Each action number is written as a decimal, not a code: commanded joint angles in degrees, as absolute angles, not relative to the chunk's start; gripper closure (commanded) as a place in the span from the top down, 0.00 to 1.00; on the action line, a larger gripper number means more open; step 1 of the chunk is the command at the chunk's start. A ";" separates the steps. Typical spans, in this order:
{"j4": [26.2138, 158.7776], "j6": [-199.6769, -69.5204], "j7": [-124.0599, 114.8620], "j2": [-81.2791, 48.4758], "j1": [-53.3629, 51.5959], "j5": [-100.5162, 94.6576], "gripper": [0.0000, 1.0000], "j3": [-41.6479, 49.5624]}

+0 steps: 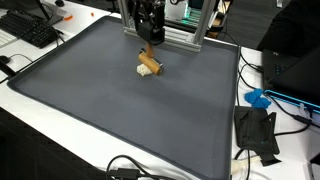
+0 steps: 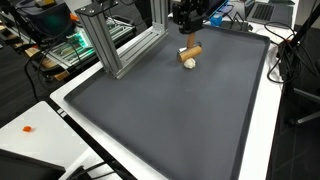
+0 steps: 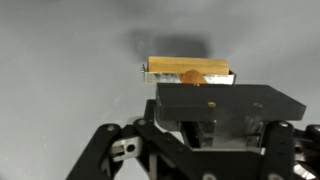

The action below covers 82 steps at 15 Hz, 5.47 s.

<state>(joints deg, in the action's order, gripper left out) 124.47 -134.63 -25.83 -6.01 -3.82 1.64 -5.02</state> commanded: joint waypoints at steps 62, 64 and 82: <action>122.02 -136.48 23.88 -9.71 -2.79 1.15 0.56 -4.50; 121.71 -137.24 24.43 -10.52 -2.54 2.45 0.56 -4.67; 120.78 -132.43 23.30 -10.39 -1.75 4.55 0.56 -4.72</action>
<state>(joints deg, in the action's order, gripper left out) 120.47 -137.46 23.47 -10.98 -2.56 5.15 -4.40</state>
